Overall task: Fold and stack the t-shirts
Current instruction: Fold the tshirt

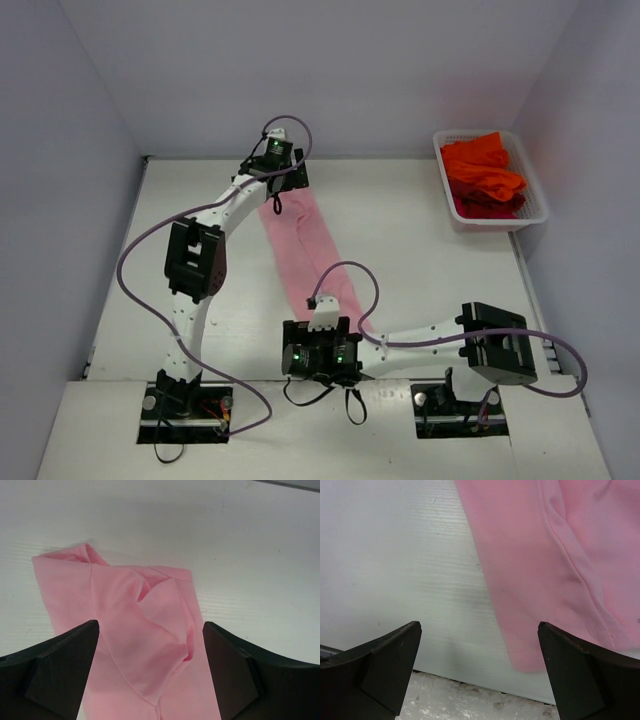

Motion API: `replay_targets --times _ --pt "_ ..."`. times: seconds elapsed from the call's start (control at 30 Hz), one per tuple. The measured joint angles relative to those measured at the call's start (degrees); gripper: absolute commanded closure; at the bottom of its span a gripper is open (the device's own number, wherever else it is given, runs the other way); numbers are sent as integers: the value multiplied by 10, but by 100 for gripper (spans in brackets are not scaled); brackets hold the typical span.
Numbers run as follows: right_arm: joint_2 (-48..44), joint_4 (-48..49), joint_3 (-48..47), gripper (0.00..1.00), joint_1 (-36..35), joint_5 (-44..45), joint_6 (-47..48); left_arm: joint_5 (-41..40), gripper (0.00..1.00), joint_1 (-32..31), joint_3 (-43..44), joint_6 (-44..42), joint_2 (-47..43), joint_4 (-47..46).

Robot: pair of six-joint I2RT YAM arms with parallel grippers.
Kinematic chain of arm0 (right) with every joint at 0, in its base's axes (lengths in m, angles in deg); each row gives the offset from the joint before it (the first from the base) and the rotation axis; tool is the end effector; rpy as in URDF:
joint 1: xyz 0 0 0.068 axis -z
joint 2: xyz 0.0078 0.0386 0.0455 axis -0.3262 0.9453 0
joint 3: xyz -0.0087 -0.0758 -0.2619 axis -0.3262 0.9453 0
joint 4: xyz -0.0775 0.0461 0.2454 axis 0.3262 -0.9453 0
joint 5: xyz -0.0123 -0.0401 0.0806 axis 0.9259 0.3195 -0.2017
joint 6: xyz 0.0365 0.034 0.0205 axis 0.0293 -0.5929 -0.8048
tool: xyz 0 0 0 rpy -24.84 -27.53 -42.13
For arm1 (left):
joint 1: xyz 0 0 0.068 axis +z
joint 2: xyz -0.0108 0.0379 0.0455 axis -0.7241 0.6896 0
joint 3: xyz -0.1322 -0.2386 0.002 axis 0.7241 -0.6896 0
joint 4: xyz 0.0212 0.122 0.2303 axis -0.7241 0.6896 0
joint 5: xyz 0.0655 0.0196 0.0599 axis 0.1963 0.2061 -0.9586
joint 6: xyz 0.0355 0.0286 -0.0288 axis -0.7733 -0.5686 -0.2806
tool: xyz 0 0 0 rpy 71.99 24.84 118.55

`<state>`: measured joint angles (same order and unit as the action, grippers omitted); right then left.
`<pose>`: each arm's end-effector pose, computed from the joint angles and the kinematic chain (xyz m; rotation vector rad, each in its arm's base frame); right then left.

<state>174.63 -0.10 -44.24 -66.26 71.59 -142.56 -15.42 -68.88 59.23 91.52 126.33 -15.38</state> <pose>0.0471 0.3129 0.1818 -0.0142 2.3345 0.6248 0.4815 -0.1954 0.2567 -0.2087 2.2014 -0.4102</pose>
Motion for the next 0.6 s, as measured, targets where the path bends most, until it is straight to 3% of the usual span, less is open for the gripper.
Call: replay_targets --times 0.33,0.6 --pt "-14 -16 -2 0 16 5 14 1 19 -15 -9 25 19 -12" --pt "-68 -24 5 0 76 10 44 -12 18 -22 -9 34 40 -7"
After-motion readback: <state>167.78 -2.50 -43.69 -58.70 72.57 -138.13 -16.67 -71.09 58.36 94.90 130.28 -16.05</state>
